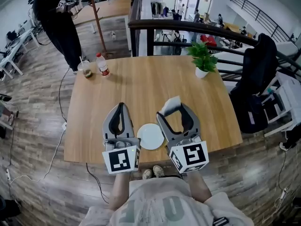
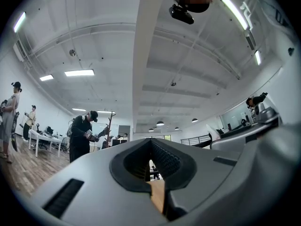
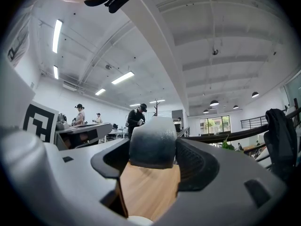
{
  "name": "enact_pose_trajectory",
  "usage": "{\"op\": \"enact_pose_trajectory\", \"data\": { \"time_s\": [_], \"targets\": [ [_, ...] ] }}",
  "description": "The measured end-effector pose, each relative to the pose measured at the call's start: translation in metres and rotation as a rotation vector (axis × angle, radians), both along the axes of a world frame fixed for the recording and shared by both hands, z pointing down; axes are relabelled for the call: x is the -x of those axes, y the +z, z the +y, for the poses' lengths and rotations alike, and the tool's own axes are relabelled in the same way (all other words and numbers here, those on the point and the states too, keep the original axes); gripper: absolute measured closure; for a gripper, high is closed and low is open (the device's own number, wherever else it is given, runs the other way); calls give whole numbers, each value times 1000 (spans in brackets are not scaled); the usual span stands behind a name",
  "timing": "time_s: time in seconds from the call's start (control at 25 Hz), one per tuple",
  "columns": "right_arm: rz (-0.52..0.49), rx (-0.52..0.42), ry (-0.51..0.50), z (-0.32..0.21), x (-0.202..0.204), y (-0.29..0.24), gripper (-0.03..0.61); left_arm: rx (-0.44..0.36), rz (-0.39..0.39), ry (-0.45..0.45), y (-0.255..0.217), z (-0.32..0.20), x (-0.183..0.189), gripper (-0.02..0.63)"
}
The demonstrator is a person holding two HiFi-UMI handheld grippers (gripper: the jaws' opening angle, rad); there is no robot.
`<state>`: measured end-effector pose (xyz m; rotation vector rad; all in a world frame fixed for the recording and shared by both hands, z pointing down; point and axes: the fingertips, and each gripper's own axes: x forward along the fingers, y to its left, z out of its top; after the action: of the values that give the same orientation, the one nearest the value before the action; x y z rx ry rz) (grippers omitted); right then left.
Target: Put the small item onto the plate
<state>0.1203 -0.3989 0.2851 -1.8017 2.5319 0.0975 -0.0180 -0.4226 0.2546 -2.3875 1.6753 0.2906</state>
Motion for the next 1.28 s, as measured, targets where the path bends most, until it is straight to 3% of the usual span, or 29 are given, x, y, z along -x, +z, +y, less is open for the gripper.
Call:
{"op": "enact_pose_trajectory", "data": {
  "time_s": [0.32,0.64,0.88,1.08,1.28],
  "targets": [
    [-1,54,-42,-16,7,11,268,1,-39,-24,9,-3,-4,604],
    [61,219,-118,-32,25,65,268,83,-60,-84,42,1,16,606],
    [168,376,-182,-37,40,128,268,144,-55,-115,65,4,32,604],
    [356,472,-238,-41,53,183,268,171,-49,-154,81,1,47,604],
    [502,698,-347,-34,60,259,268,195,-37,-172,97,5,51,604]
  ]
}}
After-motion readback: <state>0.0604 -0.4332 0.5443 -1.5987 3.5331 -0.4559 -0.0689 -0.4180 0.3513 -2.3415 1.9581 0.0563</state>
